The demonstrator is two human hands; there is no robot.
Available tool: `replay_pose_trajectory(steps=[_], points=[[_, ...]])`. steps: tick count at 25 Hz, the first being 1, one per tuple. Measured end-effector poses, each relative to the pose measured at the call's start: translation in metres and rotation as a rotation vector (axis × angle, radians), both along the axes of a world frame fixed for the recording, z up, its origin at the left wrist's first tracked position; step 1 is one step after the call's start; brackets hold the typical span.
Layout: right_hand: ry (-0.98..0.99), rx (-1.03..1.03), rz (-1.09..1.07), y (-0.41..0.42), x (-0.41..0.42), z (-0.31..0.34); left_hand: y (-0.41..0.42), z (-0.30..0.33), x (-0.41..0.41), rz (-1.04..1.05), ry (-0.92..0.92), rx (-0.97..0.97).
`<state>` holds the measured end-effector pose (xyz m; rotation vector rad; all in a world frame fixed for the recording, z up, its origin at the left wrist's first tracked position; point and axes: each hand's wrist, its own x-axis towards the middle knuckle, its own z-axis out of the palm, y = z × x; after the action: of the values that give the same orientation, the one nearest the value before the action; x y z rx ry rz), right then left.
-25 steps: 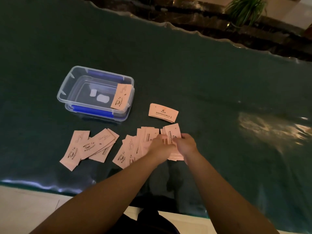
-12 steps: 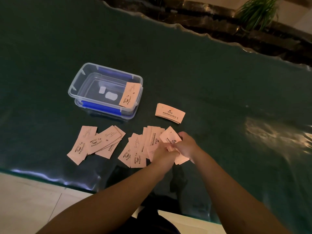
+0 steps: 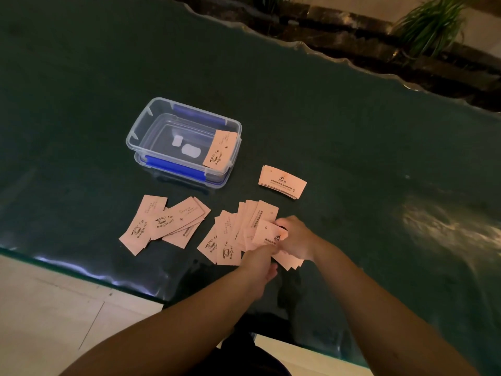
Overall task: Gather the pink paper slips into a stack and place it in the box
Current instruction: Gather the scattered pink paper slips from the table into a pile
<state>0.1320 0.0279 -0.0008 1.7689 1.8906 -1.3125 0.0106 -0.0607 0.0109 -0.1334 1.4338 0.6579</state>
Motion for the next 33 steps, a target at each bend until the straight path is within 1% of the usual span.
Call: replay_pose_trajectory(steps=[2,5,9,12,16,18,20,22,24,25,29,33], points=[[-0.053,0.028,0.044,-0.002,0.000,-0.001,0.000,0.003,-0.001,0.022,-0.008,0.002],[-0.082,0.069,0.055,-0.008,0.000,0.000,0.002,0.008,-0.002,-0.006,-0.004,0.015],[0.016,-0.001,-0.054,-0.013,0.009,0.001,0.004,0.009,-0.001,-0.085,0.021,0.036],[0.089,-0.050,-0.196,-0.016,0.016,0.002,0.007,0.008,-0.001,-0.192,0.082,0.081],[0.223,-0.094,-0.480,-0.013,0.015,0.002,0.014,0.011,-0.013,-0.363,0.276,0.175],[0.279,-0.109,-0.609,-0.009,0.008,0.000,0.018,0.010,-0.024,-0.438,0.413,0.215],[0.320,-0.120,-0.718,-0.005,-0.002,-0.003,0.025,0.004,-0.040,-0.469,0.559,0.265],[0.312,-0.108,-0.795,-0.001,-0.013,-0.005,0.033,-0.001,-0.054,-0.529,0.676,0.265],[0.271,-0.085,-0.835,0.002,-0.024,-0.008,0.039,-0.007,-0.062,-0.642,0.734,0.223],[0.252,-0.078,-0.852,0.003,-0.030,-0.009,0.042,-0.010,-0.064,-0.674,0.724,0.208],[0.207,-0.056,-0.878,0.003,-0.048,-0.012,0.047,-0.011,-0.063,-0.670,0.629,0.202],[0.185,-0.091,-0.891,0.000,-0.064,-0.012,0.051,-0.007,-0.062,-0.678,0.560,0.186]])
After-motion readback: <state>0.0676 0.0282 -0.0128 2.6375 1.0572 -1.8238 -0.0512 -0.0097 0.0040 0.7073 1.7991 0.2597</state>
